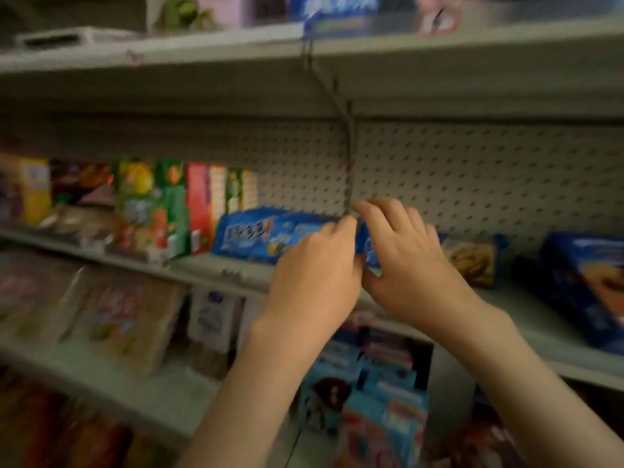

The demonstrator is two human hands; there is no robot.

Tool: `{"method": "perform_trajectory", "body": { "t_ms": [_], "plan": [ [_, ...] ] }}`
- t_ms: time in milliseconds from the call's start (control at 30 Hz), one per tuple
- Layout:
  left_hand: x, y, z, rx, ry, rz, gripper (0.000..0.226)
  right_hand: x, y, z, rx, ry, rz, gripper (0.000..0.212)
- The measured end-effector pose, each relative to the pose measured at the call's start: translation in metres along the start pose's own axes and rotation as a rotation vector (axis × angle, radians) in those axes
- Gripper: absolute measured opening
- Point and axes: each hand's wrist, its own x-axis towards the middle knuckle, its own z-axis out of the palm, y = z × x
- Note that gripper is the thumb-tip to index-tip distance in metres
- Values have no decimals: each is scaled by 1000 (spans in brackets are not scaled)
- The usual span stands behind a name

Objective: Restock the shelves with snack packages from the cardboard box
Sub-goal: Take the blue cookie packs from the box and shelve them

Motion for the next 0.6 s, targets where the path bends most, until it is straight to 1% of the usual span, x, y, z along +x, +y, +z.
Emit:
{"method": "perform_trajectory", "body": {
  "t_ms": [67,100,200,267,333,400,500,533,600],
  "plan": [
    [-37,-17,-10,-18,57,-105,29,-17,-36,9,103,71,-107,51],
    [-62,-30,-15,-2,61,-179,29,-27,-60,21,171,71,-169,48],
    [-123,-66,-19,38,30,-374,29,-54,-115,59,312,-62,-277,45],
    [-157,-93,-12,78,-34,-528,30,-70,-145,89,382,-152,-330,47],
    [-195,-126,-4,139,-86,-694,27,-88,-178,121,473,-269,-379,45],
    [-240,-160,8,165,-151,-883,25,-110,-210,154,559,-395,-424,49],
    [-316,-195,29,135,-227,-1208,27,-148,-247,199,603,-713,-438,67],
    [-350,-199,30,120,-235,-1329,29,-166,-265,209,638,-820,-450,70],
    [-397,-205,43,97,-222,-1483,37,-192,-282,226,650,-985,-454,73]
  ]
}}
